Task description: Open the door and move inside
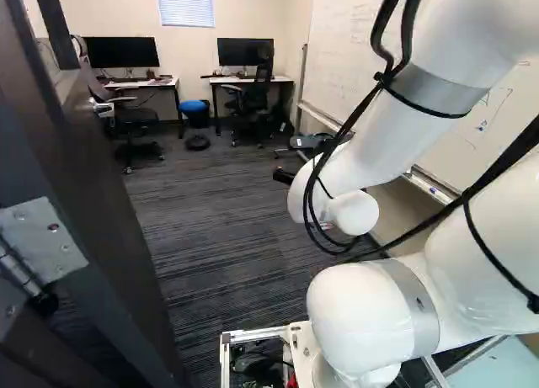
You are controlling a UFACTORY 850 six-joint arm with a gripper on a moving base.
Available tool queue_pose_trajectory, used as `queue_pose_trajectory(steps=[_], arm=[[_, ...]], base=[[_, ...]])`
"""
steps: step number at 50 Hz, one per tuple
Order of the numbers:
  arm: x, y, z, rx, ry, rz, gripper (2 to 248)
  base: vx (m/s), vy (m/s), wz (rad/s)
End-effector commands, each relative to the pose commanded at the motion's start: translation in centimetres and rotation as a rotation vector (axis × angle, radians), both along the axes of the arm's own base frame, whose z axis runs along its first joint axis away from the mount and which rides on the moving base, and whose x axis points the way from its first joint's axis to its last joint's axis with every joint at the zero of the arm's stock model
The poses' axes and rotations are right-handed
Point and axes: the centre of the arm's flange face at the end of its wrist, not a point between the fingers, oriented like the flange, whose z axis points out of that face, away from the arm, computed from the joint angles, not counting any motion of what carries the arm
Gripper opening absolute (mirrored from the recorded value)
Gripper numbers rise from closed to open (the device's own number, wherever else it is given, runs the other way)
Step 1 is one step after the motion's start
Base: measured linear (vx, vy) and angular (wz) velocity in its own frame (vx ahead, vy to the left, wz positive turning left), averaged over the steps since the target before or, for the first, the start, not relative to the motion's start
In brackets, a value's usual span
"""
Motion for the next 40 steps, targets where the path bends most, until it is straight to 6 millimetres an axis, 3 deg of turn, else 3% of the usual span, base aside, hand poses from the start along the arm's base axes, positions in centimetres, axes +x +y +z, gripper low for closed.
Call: queue_pose_trajectory(steps=[40], arm=[[0.00, 0.00, 0.00, 0.000, 0.000, 0.000, 247]], base=[[0.178, -0.025, -0.005]])
